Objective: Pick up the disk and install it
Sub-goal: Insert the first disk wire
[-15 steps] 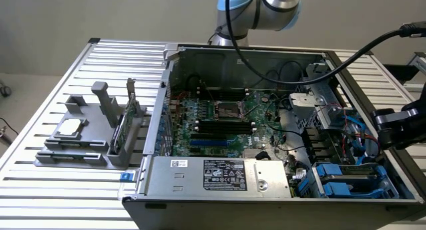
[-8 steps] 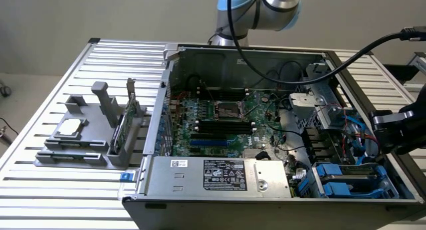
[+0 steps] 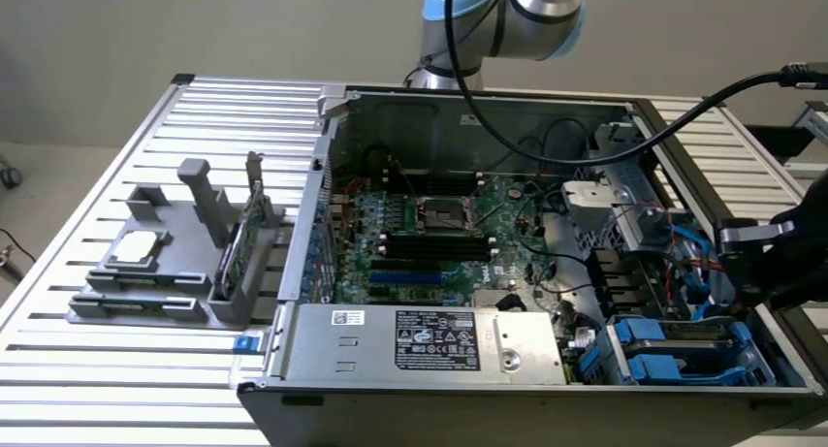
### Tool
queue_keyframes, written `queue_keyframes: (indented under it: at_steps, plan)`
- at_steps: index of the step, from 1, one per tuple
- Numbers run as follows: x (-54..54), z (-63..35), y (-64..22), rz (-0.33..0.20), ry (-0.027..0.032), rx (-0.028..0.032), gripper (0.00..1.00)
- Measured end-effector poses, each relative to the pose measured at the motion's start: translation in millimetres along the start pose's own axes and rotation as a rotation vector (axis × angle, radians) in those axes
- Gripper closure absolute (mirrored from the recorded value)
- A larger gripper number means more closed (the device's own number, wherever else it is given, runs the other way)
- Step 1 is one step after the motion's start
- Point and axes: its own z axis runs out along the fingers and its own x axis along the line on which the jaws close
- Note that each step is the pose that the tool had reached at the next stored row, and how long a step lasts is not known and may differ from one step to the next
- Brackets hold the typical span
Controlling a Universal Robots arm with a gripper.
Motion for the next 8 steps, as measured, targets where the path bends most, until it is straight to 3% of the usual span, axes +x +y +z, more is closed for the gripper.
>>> queue_keyframes:
  at_steps: [2, 6, 8]
  plan:
    - [0.0, 0.0, -0.5, 0.013, 0.0107, 0.0035, 0.73]
    - [-0.3, -0.4, -2.1, 0.038, 0.0426, 0.0088, 0.73]
    - [-0.3, -0.6, -2.7, 0.051, 0.0552, 0.0108, 0.73]
